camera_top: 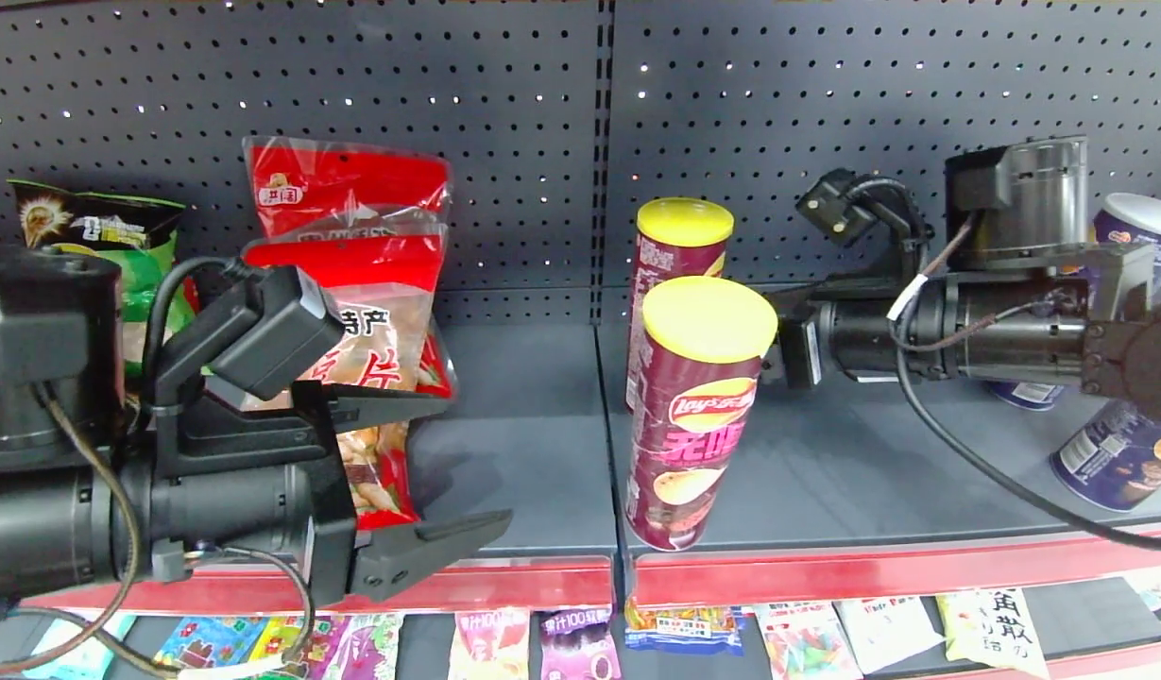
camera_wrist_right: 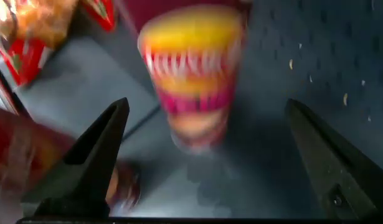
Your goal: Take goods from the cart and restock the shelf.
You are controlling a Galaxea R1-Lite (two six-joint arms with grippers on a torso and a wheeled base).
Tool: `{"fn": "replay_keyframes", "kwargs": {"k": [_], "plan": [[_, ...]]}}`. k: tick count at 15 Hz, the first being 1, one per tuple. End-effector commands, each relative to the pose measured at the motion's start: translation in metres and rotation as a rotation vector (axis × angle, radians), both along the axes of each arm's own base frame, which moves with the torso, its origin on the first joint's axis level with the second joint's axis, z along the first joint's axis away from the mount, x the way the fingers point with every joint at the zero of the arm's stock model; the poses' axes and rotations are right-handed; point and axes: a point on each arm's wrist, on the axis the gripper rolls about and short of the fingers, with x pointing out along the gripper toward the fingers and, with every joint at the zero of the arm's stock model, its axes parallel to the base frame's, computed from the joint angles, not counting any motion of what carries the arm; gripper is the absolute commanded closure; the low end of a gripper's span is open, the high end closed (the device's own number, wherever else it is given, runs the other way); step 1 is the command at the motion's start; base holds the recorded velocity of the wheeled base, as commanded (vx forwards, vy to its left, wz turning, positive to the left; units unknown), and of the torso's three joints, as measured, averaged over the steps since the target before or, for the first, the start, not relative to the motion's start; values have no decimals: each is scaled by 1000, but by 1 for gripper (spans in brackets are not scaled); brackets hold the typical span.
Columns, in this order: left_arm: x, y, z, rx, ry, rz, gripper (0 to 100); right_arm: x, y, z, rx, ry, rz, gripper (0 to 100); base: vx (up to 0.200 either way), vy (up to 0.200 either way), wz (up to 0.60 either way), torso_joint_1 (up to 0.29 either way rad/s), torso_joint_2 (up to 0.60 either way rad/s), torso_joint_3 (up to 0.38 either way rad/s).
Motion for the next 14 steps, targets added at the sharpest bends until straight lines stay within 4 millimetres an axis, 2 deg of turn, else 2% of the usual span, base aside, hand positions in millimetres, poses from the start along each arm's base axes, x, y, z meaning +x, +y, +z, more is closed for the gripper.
{"fn": "replay_keyframes", "kwargs": {"k": [1,2,4,7,8,10,11,14], "plan": [[9,-6,-4,14,18,-3,0,-20,-17,5,20,2,-35,0,0,0,0,0,0,0],[12,-9,-4,17,19,-6,0,-22,-22,3,17,11,-50,0,0,0,0,0,0,0],[14,-13,-6,28,23,-2,0,-38,-35,-2,12,22,-71,0,0,0,0,0,0,0],[18,-27,-15,67,45,0,0,-83,-54,-8,11,15,-69,0,0,0,0,0,0,0],[23,-32,-20,86,55,6,0,-99,-60,-11,13,7,-65,0,0,0,0,0,0,0],[33,-41,-27,120,46,22,0,-121,-70,-14,22,-15,-63,0,0,0,0,0,0,0],[42,-53,-34,123,23,27,0,-140,-78,-13,43,-49,-67,0,0,0,0,0,0,0],[49,-67,-47,139,23,22,0,-160,-93,-7,83,-100,-122,0,0,0,0,0,0,0]]}}
